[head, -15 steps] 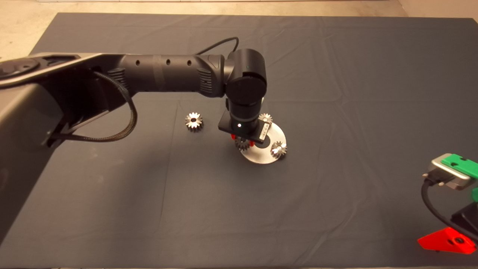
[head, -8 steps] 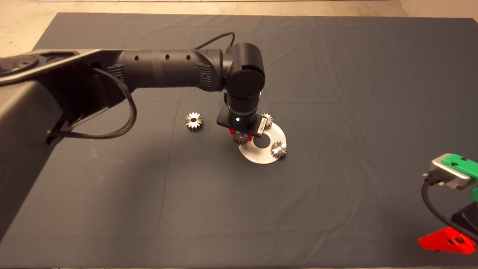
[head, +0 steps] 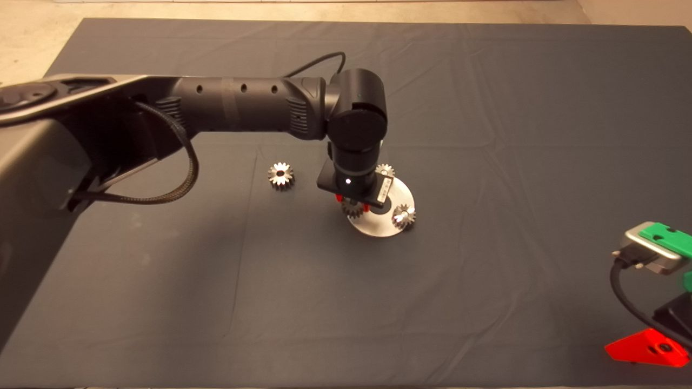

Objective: Remove an incorrectly installed larger gear and replace it with the correct smaller gear

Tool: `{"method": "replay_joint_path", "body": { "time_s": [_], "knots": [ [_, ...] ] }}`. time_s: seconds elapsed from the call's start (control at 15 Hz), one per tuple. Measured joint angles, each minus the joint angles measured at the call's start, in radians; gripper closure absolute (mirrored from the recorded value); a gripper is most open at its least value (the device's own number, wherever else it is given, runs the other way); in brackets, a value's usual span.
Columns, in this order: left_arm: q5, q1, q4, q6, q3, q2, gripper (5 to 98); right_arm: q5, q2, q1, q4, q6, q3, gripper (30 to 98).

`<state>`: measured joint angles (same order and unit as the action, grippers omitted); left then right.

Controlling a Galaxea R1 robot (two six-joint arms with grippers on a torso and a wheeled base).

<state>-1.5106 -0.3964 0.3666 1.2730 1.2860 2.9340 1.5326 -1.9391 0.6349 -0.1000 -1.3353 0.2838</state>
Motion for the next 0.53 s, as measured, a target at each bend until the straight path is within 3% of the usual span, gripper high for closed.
{"method": "replay_joint_path", "body": {
  "time_s": [0.27, 0.53],
  "knots": [
    [0.001, 0.0, 0.0, 0.001, -0.005, 0.0, 69.2, 0.0, 0.0, 0.0, 0.0, 0.0, 0.0, 31.7],
    [0.016, 0.0, 0.002, -0.004, 0.023, 0.0, 69.2, 0.0, 0.0, 0.0, 0.0, 0.0, 0.0, 31.7]
  ]
}}
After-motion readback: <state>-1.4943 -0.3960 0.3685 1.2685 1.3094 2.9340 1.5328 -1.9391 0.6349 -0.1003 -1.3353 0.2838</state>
